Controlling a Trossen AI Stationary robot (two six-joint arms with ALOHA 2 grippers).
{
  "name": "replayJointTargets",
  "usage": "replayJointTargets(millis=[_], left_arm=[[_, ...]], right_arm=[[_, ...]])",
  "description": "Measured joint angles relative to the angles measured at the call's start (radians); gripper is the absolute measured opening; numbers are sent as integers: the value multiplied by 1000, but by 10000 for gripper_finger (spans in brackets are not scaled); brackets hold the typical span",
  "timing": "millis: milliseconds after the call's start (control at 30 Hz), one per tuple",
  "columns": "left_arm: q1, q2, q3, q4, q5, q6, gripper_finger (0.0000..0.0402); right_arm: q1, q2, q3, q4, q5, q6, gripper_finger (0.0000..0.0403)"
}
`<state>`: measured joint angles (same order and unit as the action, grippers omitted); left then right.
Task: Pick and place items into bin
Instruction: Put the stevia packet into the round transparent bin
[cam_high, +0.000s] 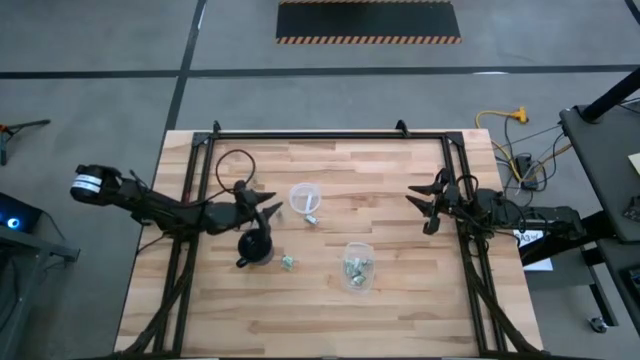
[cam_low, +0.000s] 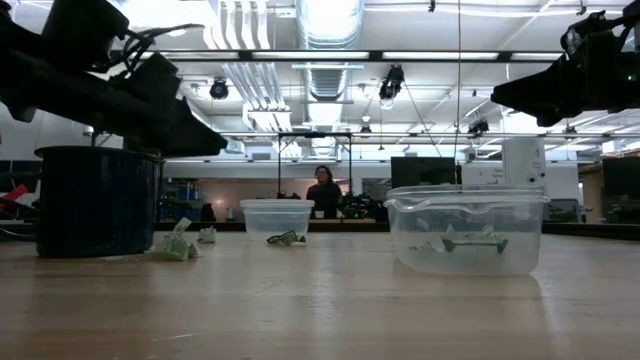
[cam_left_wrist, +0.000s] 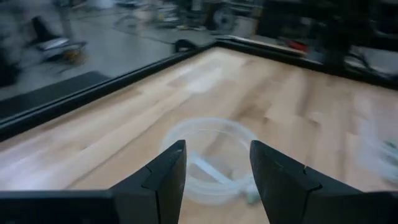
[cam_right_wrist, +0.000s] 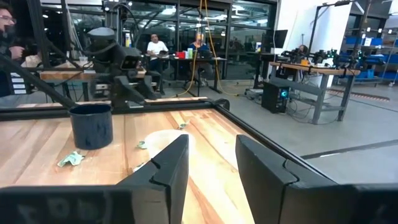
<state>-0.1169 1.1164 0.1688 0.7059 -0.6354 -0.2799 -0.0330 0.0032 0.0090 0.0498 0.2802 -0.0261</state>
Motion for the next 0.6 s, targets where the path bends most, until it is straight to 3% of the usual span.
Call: replayJointTargets(millis=[167, 300, 600], left_arm=[[44, -2, 1, -38, -63, -81, 162], [104, -2, 29, -172, -98, -176, 162], [215, 16, 304, -929, -69, -438, 162]], right_arm=[[0, 0, 0, 0, 0, 0, 117], [0, 0, 0, 0, 0, 0, 112], [0, 0, 0, 0, 0, -3, 116]])
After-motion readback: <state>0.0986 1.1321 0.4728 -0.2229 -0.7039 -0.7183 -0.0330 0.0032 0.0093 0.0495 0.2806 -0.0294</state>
